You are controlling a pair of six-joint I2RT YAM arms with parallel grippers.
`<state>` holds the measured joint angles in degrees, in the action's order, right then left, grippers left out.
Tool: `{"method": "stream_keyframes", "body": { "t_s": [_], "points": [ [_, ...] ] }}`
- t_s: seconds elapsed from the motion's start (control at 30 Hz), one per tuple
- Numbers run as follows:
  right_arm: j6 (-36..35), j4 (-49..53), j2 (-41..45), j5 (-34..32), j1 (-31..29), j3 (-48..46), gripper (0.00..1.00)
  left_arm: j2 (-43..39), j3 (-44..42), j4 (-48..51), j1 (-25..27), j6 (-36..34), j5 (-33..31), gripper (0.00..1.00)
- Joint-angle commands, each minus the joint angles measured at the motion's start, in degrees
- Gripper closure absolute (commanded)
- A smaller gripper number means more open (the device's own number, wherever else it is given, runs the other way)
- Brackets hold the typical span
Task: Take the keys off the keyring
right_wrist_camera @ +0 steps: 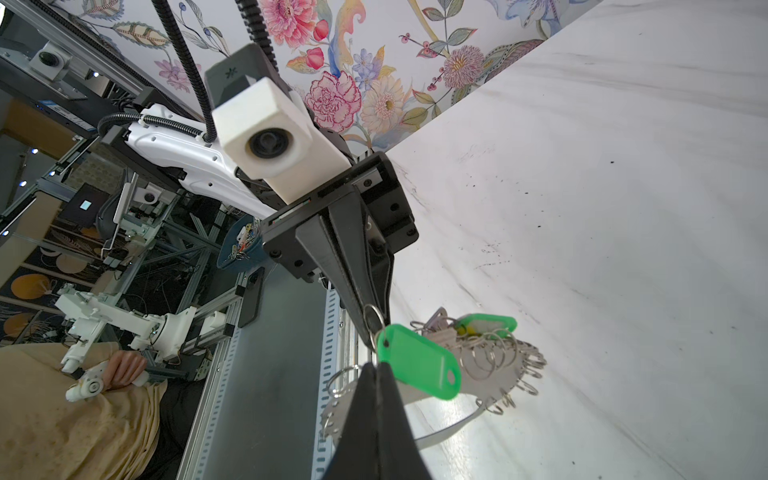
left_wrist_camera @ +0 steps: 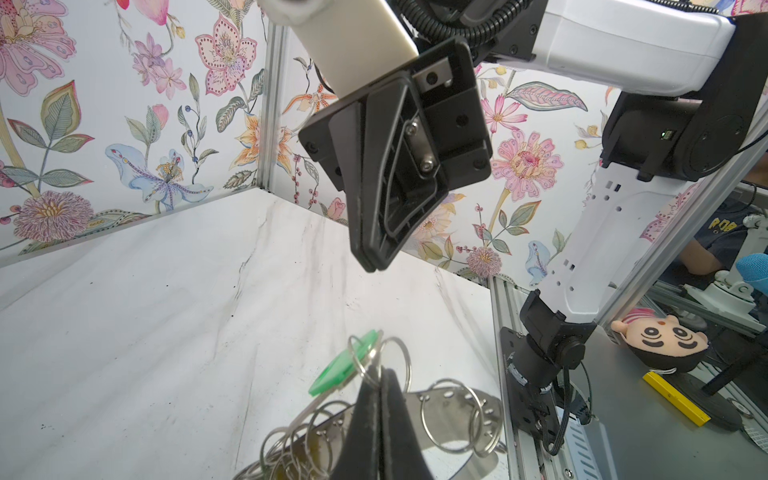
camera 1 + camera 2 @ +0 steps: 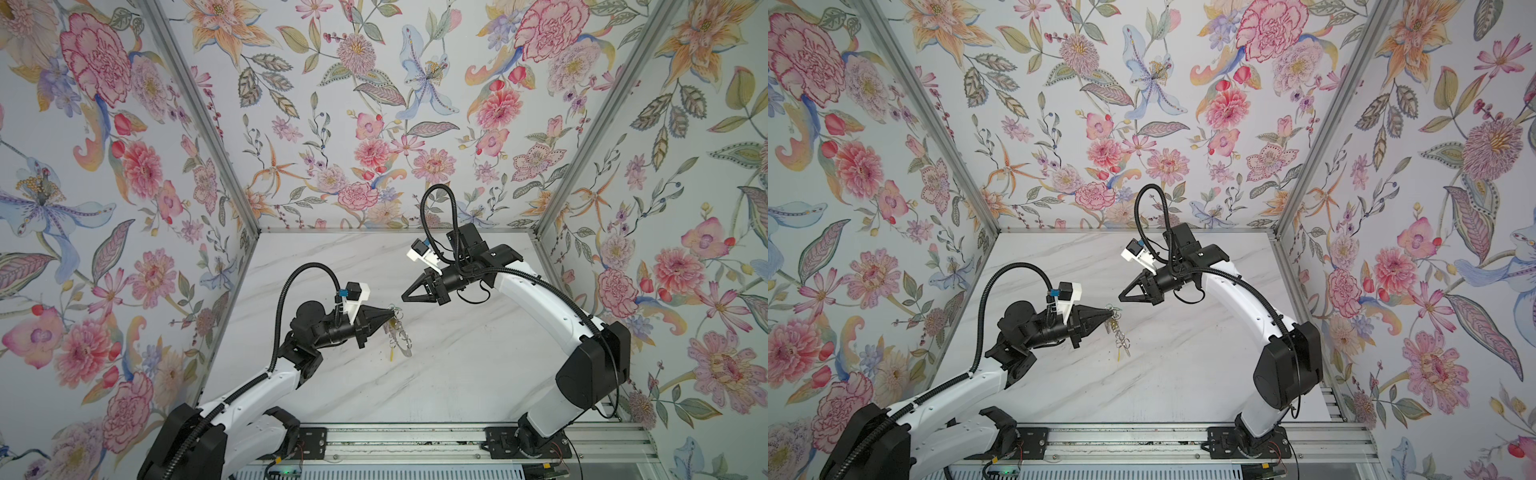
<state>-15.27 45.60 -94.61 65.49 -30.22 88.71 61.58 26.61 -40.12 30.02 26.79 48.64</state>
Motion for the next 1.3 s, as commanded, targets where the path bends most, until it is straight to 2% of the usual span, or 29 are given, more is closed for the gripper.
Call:
{"method": "stream_keyframes", "body": {
  "t_s": [0.0,0.13,0.27,0.67,0.97,1.07,1.27],
  "points": [
    [-1.19,0.04,1.02,-0.36,-0.27,-0.49,1.0,-0.77,-0.14,-1.98,0.17,-1.15,-0.66,1.0],
    [-0.73,0.21,-0.5,-0.82,-1.8,1.07,0.96,-0.6,0.04,-2.15,0.24,-1.06,-0.14,1.0],
    [-0.88,0.11,-2.6,-1.07,-3.52,2.56,0.85,-0.01,0.55,-2.17,0.18,-0.77,1.24,1.0],
    [-0.82,0.17,-4.85,-2.67,-4.43,4.48,0.73,-0.81,0.71,-1.79,0.24,-0.5,2.03,1.0],
    [-0.66,0.26,-6.82,-0.98,-5.2,5.93,0.73,-0.5,1.17,-1.28,0.2,-1.03,2.44,1.0],
    [-0.75,0.25,-6.89,-0.89,-5.29,6.07,0.8,-0.49,1.35,-0.91,0.19,-1.35,2.12,1.0],
    [-0.82,0.27,-6.4,-0.11,-5.2,5.18,0.83,-0.35,1.78,-0.14,0.17,-2.09,1.66,1.0]
  ]
}}
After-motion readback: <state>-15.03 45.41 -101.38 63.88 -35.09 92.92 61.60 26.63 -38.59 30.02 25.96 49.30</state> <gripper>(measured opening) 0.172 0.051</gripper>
